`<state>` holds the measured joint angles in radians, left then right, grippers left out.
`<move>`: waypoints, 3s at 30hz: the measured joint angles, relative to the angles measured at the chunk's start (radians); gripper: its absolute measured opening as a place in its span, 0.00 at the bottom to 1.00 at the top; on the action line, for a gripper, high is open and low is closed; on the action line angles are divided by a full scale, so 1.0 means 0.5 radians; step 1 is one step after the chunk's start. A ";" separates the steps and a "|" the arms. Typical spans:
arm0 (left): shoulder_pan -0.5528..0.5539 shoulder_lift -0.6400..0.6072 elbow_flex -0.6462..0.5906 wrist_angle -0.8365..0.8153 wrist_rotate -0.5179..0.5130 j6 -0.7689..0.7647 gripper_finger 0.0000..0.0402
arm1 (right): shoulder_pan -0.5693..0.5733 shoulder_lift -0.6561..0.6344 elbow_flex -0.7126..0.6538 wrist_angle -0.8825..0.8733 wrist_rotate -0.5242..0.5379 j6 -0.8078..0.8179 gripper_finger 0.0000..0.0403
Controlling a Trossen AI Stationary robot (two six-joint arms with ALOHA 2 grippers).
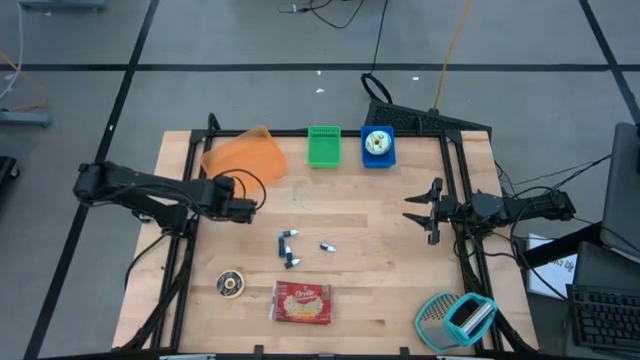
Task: Pick & Place Food Item
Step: Put the green food coloring bottle into the green bin
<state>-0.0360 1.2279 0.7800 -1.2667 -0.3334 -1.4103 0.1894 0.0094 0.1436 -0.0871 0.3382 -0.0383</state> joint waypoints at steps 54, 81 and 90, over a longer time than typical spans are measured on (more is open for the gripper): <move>-0.296 0.665 -0.007 -0.487 -0.077 -0.609 0.00 | 0.001 0.000 0.000 0.001 -0.001 0.000 0.46; 0.838 0.684 -0.146 0.020 0.051 0.490 0.00 | 0.001 0.001 0.000 0.000 -0.001 0.000 0.46; 0.879 0.694 -0.351 0.254 0.099 0.552 0.01 | 0.000 0.000 0.000 0.001 -0.001 0.000 0.46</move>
<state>0.4037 1.5751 0.6046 -1.1397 -0.2840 -1.1345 0.1894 0.0094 0.1436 -0.0868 0.3378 -0.0383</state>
